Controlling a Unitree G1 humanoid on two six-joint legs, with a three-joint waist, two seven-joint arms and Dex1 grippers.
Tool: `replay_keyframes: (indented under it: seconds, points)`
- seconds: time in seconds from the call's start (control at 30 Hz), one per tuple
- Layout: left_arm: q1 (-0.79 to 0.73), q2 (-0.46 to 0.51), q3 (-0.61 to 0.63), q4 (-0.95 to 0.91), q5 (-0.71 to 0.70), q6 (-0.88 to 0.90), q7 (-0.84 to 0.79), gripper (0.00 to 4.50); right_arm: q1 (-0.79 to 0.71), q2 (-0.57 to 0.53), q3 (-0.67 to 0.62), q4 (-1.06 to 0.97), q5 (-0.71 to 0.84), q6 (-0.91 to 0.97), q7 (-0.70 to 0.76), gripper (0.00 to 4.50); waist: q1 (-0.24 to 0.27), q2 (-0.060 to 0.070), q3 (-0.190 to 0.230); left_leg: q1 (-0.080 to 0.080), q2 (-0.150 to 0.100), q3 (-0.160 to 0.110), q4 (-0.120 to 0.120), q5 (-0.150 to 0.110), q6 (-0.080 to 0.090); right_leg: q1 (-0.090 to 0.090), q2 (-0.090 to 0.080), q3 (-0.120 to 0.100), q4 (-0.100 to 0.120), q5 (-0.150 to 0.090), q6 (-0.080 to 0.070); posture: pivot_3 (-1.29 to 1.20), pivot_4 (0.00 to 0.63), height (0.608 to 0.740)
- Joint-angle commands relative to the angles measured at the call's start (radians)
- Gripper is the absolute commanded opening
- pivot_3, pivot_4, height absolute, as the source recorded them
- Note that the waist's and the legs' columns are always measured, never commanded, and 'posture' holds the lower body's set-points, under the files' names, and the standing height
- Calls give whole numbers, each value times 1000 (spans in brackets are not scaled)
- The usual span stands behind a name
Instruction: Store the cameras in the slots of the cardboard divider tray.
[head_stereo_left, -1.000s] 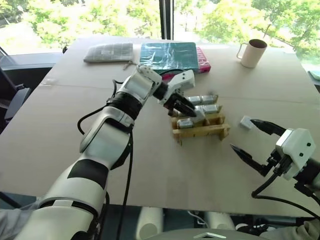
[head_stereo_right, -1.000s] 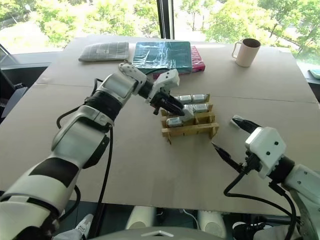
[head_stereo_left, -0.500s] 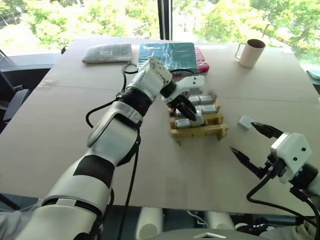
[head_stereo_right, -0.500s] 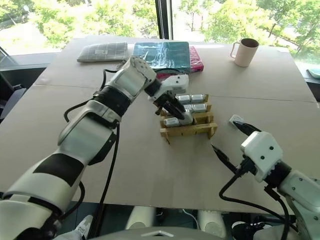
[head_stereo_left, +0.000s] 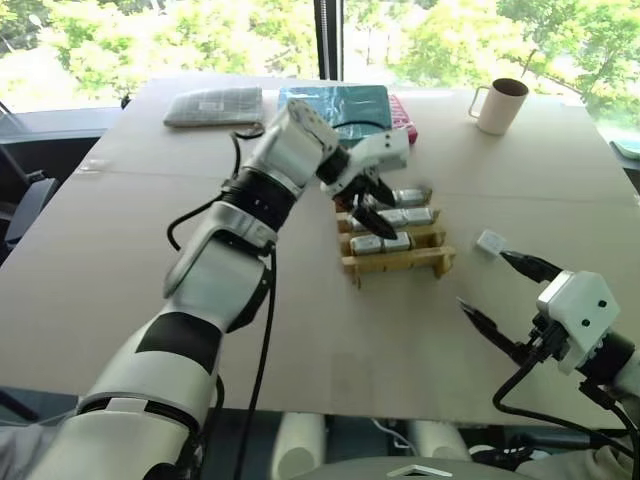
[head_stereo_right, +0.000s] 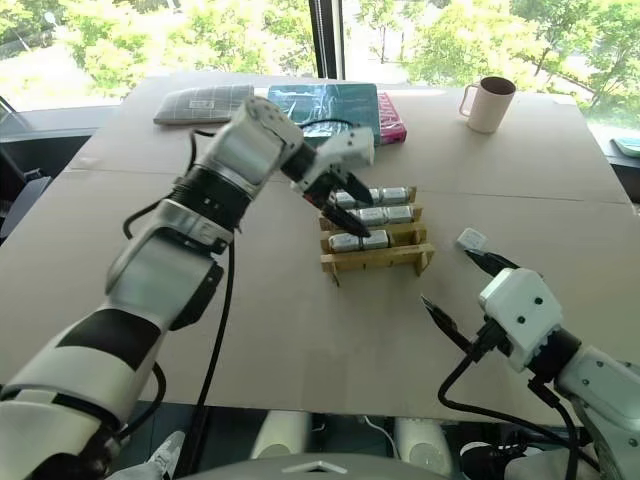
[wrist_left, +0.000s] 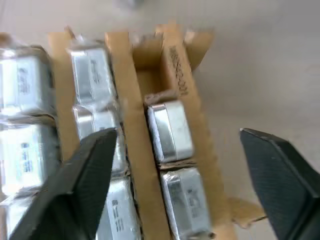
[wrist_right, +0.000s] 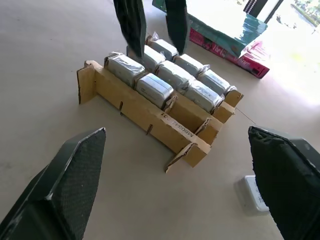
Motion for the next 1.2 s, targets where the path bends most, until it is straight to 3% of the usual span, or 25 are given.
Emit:
replay_keyframes:
  seconds: [0.03, 0.13, 0.23, 0.3, 0.37, 0.47, 0.67, 0.83, 1.1, 1.2]
  points:
    - [131, 118, 172, -346, -148, 227, 42, 3809, -94, -53, -55, 95, 101, 71, 28, 4500, -11, 2, -1, 1, 0, 0, 0, 0, 0, 0, 0, 1, 0, 0, 0, 0, 150, 740]
    - [328, 109, 384, -554, -245, 236, 201, 3809, -192, -102, -45, 225, 79, 60, 38, 4500, -3, 3, -1, 8, 0, 1, -3, 0, 0, 4, 0, 3, 0, 0, 0, 0, 150, 740]
    - [502, 102, 571, -681, -388, 266, 256, 3809, -286, -134, -8, 375, 16, 26, 19, 4500, -1, 2, -1, 8, 0, 1, -3, 0, 0, 5, -1, 3, 1, 0, 0, 0, 150, 740]
    - [609, 130, 674, -731, -461, 307, 292, 4378, -343, -159, 26, 501, -35, -4, 23, 4500, 0, 1, 0, 7, 0, 0, -1, 0, 0, 5, 0, 2, 1, 0, 0, 0, 150, 740]
    - [759, 183, 732, -795, -499, 243, 265, 4445, -380, -195, 70, 613, -57, -43, 91, 4500, 0, 1, 0, 7, -1, 0, 0, 0, 0, 6, 0, 0, 1, 0, 0, 0, 150, 740]
    - [945, 249, 748, -849, -517, 103, 215, 4445, -459, -222, 139, 740, -72, -85, 167, 4500, -4, 2, -1, 10, -1, 2, -2, 0, 0, 7, -1, 3, 0, 0, 0, 0, 150, 740]
    - [1109, 250, 755, -899, -587, 22, 273, 4445, -622, -204, 258, 957, -108, -135, 261, 4500, 10, 3, -1, 9, 0, -2, -1, 0, 0, 8, -3, 0, 0, 0, 0, 0, 150, 740]
    - [1166, 268, 738, -944, -609, -40, 305, 4445, -754, -162, 338, 1173, -180, -175, 263, 4500, 7, 2, -1, 9, 0, -1, -1, 0, 0, 9, -4, 1, -1, 0, 0, 0, 150, 740]
    - [1153, 275, 707, -935, -635, -151, 324, 4445, -831, -143, 366, 1370, -232, -227, 296, 4500, 4, 2, -1, 9, 0, 0, -3, 0, 0, 8, -3, 0, -1, 0, 0, 0, 150, 740]
    - [1135, 277, 684, -929, -655, -170, 319, 4500, -826, -137, 359, 1366, -219, -220, 323, 3172, 3, 2, -1, 9, 0, 0, -3, 0, 0, 8, -3, 0, -1, 0, 0, 0, 150, 740]
